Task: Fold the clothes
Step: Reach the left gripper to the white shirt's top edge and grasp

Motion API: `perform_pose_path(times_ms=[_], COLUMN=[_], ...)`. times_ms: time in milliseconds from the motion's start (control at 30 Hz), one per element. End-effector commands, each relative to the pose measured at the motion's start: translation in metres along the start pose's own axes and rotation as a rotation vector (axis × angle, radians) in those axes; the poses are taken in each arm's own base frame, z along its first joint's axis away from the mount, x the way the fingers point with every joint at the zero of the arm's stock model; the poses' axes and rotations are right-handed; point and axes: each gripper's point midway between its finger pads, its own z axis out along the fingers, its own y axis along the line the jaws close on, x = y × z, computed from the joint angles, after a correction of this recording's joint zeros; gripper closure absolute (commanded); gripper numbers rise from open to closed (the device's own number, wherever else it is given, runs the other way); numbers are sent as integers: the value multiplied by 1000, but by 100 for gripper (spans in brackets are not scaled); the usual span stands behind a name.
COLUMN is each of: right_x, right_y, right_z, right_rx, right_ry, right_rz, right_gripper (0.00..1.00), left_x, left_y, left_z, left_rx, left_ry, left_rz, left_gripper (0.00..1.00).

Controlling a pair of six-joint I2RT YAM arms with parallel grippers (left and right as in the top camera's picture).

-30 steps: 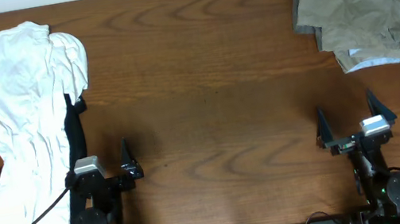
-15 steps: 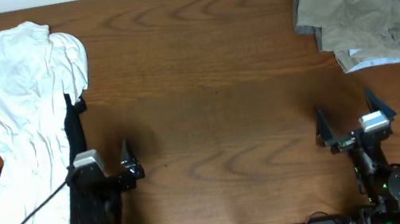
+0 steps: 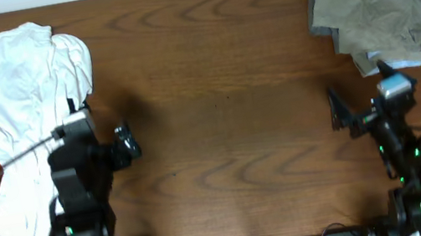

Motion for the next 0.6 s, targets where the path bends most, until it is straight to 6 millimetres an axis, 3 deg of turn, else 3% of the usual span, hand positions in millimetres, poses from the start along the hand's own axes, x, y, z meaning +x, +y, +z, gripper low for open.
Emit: perform_pose_path(times_ms=[0,300,567], right_x=[-8,12,32], right_y=[3,1,-11], right_z=[16,69,105], right_rx=[-66,-186,-196], right_ry=[32,265,499], right_rz=[6,124,235], right_gripper=[1,1,1], left_x=[-24,-52,-85], left_y=[-8,-13,-15], left_z=[3,26,46], left_rx=[2,-36,-32], left_ry=[34,221,350], left_rz=[29,56,104], left_gripper=[2,2,2])
